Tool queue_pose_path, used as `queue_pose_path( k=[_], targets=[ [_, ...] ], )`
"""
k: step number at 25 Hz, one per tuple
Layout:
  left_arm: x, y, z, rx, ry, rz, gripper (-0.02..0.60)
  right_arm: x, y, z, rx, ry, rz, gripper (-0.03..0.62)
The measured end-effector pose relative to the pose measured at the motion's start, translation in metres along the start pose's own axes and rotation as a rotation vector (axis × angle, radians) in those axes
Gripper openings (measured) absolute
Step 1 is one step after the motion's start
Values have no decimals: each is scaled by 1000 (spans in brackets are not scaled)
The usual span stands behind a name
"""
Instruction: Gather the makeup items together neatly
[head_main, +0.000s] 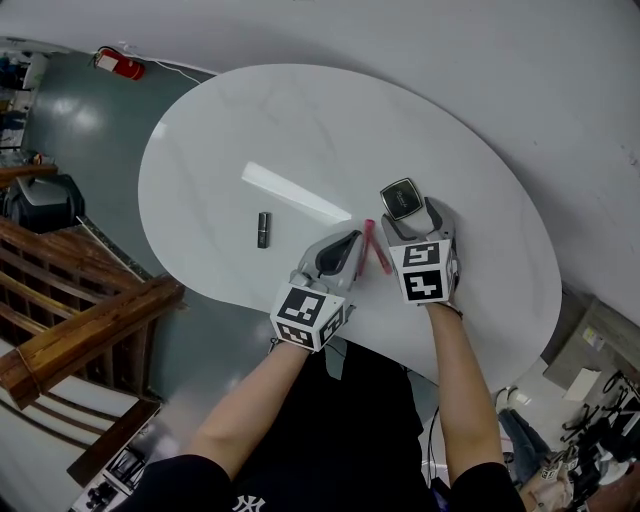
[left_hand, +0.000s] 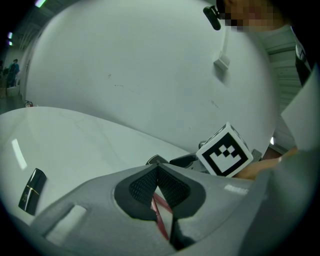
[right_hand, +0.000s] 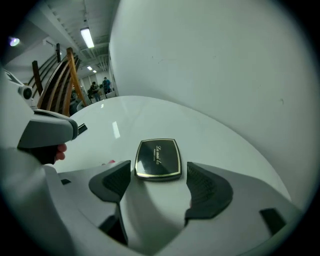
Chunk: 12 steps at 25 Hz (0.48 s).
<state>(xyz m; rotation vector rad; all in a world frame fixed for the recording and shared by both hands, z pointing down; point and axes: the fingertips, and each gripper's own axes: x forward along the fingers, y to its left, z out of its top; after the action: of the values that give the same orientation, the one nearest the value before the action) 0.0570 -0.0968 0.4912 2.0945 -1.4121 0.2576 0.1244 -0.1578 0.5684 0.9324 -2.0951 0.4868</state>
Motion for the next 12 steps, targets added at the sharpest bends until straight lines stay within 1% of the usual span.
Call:
queue_pose_path(
  k=[2, 4, 5, 7, 12],
  targets=[
    [-1, 3, 1, -2, -2, 4, 8, 4, -1, 1, -36, 10, -11, 351],
    [-1, 6, 1, -3, -4, 4, 8, 5, 0, 2, -49, 15, -2, 348],
    [-1, 6, 1, -3, -4, 3, 8, 5, 1, 2, -47, 15, 7, 346],
    [-3, 7, 1, -3, -4, -2, 8, 5, 3, 1, -35, 14, 23, 311],
    [-7, 8, 2, -1, -9, -11, 8, 1, 6, 3, -17, -13, 26, 304]
  ],
)
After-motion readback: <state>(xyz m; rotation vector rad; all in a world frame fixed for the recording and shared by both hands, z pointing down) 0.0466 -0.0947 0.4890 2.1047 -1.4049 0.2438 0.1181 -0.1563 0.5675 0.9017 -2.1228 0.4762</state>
